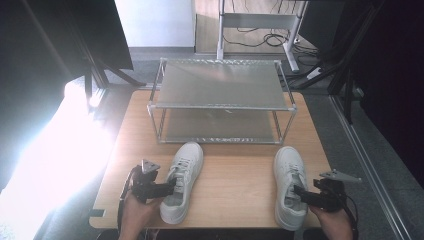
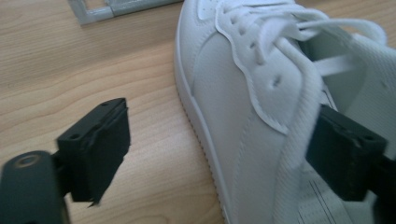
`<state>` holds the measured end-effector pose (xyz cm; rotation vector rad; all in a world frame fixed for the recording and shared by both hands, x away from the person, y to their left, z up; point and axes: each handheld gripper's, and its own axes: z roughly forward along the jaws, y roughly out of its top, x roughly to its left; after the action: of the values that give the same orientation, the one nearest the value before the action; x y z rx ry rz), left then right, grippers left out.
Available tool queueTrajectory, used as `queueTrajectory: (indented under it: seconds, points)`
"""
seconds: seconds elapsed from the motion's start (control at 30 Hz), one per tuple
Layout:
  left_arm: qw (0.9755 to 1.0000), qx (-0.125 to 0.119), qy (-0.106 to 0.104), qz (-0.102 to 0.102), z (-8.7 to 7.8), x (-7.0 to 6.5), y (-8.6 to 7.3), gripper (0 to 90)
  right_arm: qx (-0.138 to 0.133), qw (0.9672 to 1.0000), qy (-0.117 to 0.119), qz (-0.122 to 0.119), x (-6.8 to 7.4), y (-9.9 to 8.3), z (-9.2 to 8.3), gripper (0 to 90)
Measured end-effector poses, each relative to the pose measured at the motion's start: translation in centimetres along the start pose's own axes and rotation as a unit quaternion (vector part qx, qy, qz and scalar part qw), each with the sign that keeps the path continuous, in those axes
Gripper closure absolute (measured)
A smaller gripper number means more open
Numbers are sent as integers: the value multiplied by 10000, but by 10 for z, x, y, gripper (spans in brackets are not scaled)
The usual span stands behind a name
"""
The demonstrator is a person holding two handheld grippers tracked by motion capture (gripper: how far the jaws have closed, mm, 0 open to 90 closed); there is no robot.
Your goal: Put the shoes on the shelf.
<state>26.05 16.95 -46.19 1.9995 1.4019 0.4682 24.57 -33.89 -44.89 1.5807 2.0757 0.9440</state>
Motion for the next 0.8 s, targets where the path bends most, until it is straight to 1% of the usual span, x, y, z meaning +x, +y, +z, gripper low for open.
queueTrajectory:
  seconds: [0.1,0.17,0.2,0.23,0.33,0.4,0.5,0.57,0.6,0.63,0.67,0.73,0.77,0.8]
  points:
    - [9999,153,15,50,7,-1,1,155,86,9999,-46,-58,3,1,3,368]
    - [9999,144,26,-3,9,0,3,178,125,9999,-71,-43,3,1,4,441]
    - [9999,156,74,-4,10,0,3,192,140,9999,-60,-15,3,2,5,476]
    - [9998,168,67,-9,11,0,4,205,150,9999,-17,24,3,2,5,504]
    - [9998,192,26,-17,13,-1,5,257,200,9998,-59,22,3,4,6,532]
    - [9997,226,-7,-8,14,-2,7,318,263,9995,-148,-2,5,5,7,563]
    - [9995,285,-130,57,16,-5,8,429,385,9987,-328,-43,6,6,11,603]
    - [9993,287,-256,17,17,-6,8,497,454,9980,-431,-38,5,6,13,638]
    - [9990,283,-333,-19,18,-5,7,539,447,9980,-441,-35,5,6,13,654]
    - [9989,273,-379,-83,18,-5,6,563,453,9978,-475,-39,6,6,13,684]
    - [9985,266,-456,-121,18,-4,6,582,460,9973,-568,-75,6,6,13,725]
    - [9986,246,-461,-111,18,-4,5,605,464,9959,-758,-183,8,6,13,796]
    - [9989,227,-397,-52,18,-5,5,630,450,9956,-794,-200,7,6,13,811]
    - [9993,220,-286,40,17,-6,5,672,431,9966,-695,-122,4,6,13,811]
